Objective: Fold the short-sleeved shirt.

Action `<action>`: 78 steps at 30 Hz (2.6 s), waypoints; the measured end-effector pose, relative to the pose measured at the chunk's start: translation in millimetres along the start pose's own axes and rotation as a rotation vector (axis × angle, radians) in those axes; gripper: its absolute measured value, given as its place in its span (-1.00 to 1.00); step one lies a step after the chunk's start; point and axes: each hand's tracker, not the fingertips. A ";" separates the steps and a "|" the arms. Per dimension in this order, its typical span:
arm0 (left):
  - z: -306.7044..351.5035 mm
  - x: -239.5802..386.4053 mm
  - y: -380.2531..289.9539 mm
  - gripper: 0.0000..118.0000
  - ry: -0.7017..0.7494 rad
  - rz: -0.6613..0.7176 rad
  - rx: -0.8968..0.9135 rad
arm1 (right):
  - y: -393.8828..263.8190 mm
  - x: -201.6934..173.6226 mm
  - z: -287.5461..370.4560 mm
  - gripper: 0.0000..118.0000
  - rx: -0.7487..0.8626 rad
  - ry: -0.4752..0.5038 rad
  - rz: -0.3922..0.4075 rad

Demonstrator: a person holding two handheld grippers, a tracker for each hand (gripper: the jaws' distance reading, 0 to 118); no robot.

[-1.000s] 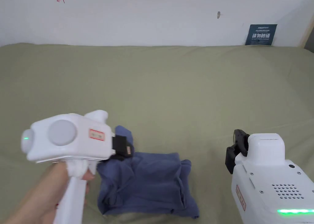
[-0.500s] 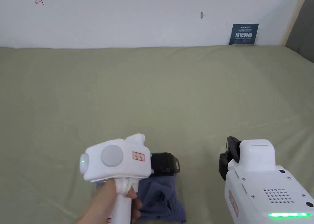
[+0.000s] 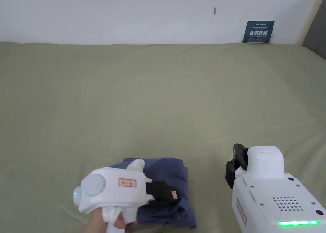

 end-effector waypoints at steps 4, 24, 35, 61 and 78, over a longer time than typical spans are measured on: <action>-18.4 -15.9 -13.1 -1.00 0.015 0.012 0.012 | -4.2 0.1 -1.4 -0.99 -0.026 0.011 0.007; 161.1 -46.5 17.4 -1.00 0.197 -0.031 0.228 | -88.1 -19.8 -180.4 -0.99 -0.873 1.024 -0.774; 124.0 -86.9 33.9 1.00 -0.018 0.023 0.094 | -119.1 -9.2 -201.8 -0.99 -0.951 1.065 -0.881; 87.2 -50.1 45.6 -0.56 0.133 0.016 0.048 | 10.8 -12.4 -8.6 -0.99 0.190 -0.071 0.018; 316.0 -126.7 51.1 -0.56 0.321 0.099 0.237 | 23.4 -186.5 -50.4 -0.99 0.142 0.318 0.031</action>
